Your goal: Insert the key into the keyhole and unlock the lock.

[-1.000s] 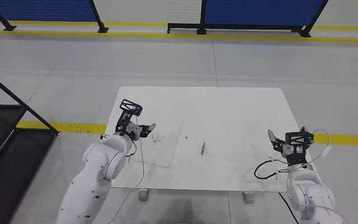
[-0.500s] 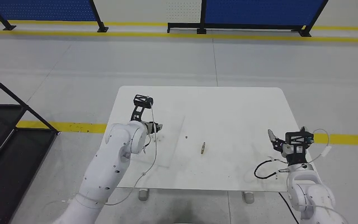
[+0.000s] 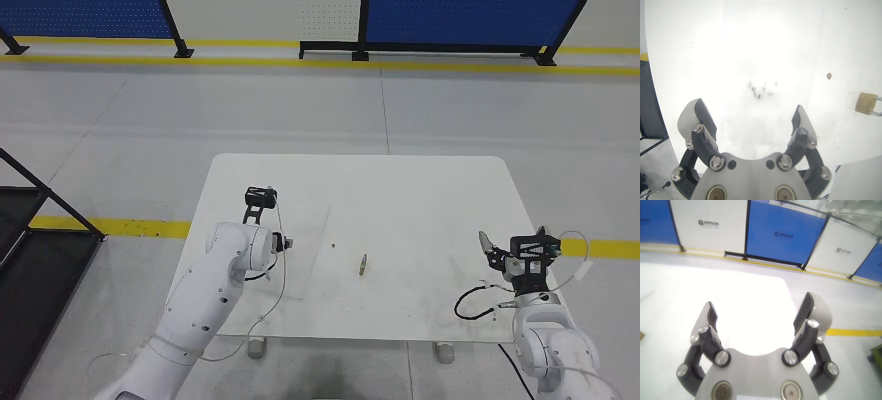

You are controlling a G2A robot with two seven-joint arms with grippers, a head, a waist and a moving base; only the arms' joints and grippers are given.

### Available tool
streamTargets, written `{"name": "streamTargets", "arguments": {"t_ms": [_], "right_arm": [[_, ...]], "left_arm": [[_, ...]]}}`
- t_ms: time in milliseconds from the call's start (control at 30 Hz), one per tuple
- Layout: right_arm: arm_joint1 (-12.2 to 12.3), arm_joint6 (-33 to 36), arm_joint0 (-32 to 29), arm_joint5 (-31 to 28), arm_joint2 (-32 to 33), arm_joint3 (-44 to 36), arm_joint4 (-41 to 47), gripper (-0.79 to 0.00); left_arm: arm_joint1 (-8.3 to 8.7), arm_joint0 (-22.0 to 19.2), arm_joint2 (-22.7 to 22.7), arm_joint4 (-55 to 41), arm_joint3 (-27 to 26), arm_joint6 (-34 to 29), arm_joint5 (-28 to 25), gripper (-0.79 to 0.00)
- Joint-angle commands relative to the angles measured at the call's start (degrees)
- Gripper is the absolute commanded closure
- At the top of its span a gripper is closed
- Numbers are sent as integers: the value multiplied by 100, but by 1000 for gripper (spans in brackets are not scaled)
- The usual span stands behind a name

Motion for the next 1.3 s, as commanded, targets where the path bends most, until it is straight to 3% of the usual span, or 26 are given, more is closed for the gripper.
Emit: {"name": "streamTargets", "arguments": {"t_ms": [0,200,233,267,367,533,667,767,1267], "right_arm": [[0,0,0,0,0,0,0,-785],[0,0,0,0,0,0,0,-785],[0,0,0,0,0,0,0,-785],[0,0,0,0,0,0,0,-785],[0,0,0,0,0,0,0,-785],[0,0,0,0,0,0,0,-785],[0,0,0,0,0,0,0,-785],[0,0,0,0,0,0,0,-785],[0,0,0,0,0,0,0,-785]], "left_arm": [[-12,-11,3,-22,63,-26,45,-785],[-46,-21,4,-86,206,73,105,-776],[-51,-22,9,-86,228,100,105,-699],[-55,-23,11,-82,242,136,99,-677],[-63,-18,36,-8,287,235,28,-517],[-75,-10,64,13,335,392,-202,-403],[-80,-21,17,-33,399,465,-329,-434],[-88,-36,12,-70,455,508,-422,-382],[-124,-80,67,-39,660,519,-702,-286]]}}
